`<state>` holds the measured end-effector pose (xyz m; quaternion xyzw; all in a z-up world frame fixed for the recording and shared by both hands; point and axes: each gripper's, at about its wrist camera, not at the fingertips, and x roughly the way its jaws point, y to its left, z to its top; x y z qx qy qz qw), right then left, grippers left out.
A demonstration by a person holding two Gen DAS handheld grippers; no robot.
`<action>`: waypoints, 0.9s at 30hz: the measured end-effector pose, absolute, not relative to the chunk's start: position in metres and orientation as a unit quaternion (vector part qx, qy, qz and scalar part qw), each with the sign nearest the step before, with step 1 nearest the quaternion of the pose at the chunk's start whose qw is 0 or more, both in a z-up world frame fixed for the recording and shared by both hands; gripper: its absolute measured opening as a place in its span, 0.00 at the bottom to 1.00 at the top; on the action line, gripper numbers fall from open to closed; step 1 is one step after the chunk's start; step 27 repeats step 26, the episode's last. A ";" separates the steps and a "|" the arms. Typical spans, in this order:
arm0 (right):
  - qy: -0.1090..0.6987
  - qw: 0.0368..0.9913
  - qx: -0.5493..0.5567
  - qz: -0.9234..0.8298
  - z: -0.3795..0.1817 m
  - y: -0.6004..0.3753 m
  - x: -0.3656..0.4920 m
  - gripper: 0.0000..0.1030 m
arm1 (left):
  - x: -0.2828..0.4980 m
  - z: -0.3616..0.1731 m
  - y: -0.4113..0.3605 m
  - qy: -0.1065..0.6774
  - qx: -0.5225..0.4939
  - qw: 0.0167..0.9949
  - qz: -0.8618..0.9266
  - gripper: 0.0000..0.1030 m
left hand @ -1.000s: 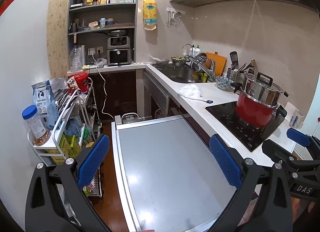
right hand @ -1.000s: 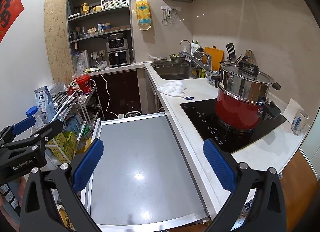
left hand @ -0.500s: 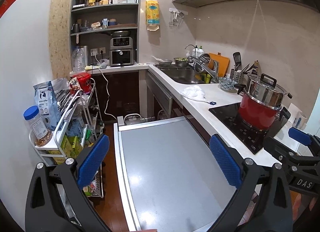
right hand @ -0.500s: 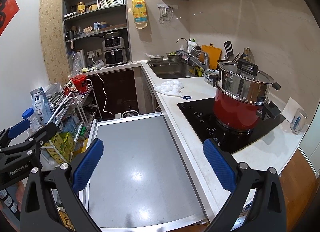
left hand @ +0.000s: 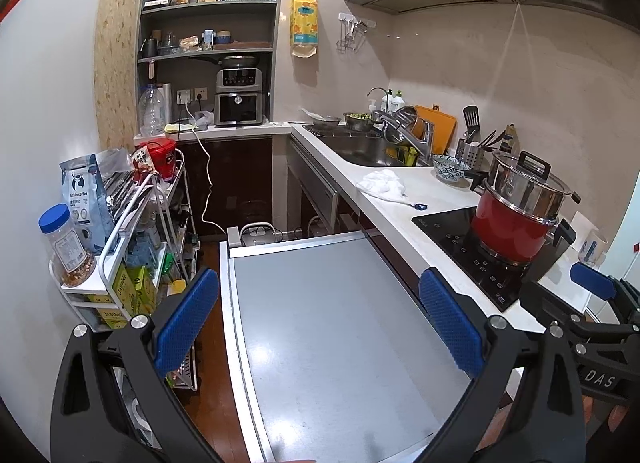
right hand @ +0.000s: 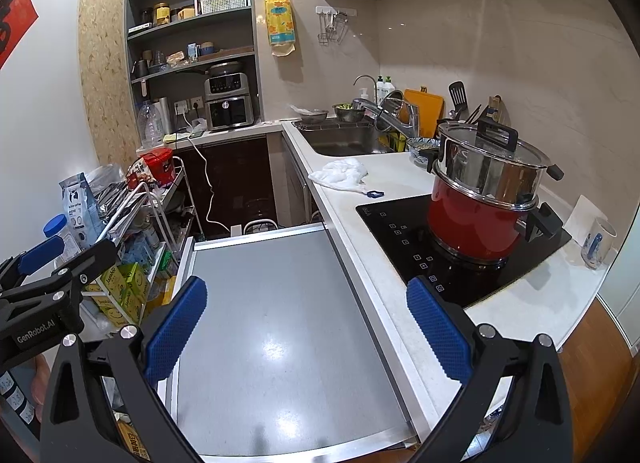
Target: Collect trash
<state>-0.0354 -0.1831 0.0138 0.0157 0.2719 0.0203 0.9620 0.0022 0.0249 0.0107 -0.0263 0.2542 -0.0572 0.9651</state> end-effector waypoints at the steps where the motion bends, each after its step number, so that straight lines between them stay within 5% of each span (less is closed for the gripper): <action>1: 0.272 0.962 0.016 0.020 0.014 -0.183 -0.035 0.96 | 0.003 0.011 0.025 0.255 -0.027 0.965 -0.054 0.98; 27: 0.280 0.960 0.017 0.023 0.005 -0.177 -0.034 0.96 | 0.008 0.010 0.030 0.258 -0.033 0.965 -0.022 0.98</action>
